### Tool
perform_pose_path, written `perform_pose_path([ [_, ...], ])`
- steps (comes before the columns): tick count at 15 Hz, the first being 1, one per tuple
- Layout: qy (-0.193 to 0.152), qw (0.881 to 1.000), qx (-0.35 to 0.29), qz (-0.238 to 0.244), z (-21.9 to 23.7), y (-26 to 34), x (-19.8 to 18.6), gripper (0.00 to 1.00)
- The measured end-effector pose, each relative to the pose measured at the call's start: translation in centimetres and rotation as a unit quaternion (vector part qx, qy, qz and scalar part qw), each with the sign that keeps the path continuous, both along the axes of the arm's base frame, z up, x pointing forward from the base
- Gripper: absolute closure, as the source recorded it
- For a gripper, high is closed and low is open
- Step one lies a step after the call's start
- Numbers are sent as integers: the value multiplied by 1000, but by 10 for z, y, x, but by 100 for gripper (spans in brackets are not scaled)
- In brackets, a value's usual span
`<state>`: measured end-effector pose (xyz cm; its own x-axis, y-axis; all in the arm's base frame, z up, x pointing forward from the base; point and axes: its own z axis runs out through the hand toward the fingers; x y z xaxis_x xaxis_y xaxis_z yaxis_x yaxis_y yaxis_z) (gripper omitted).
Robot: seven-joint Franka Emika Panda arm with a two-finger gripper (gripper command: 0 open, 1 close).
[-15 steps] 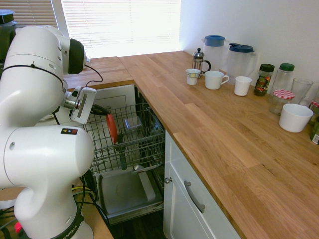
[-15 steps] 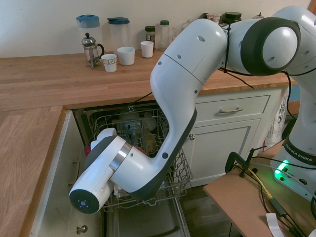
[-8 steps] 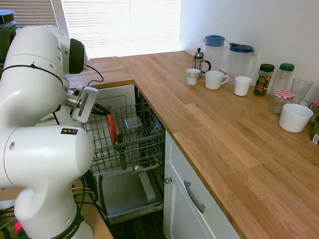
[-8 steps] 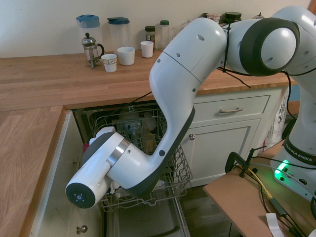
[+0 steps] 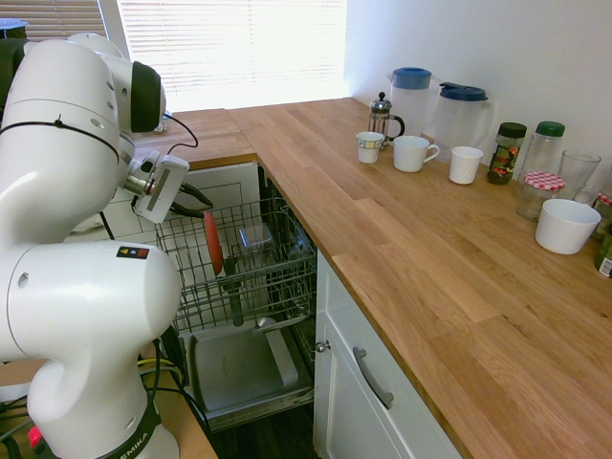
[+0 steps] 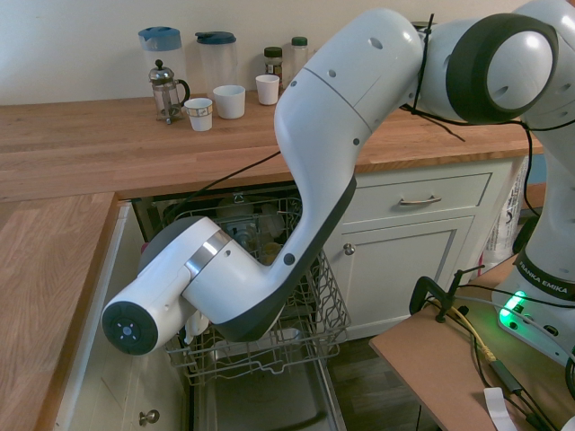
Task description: Put the plate in the dishwasher
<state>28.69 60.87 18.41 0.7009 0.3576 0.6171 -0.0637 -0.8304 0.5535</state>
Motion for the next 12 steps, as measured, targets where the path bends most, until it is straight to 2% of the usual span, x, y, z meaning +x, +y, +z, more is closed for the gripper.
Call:
perform_pose_path([
  [3,30,999,40,4,24,-6,-5,0],
  [5,50,996,74,-10,56,-16,-8,0],
  [9,100,982,132,-88,131,-58,-1,0],
  [12,121,971,164,-123,167,-89,5,0],
])
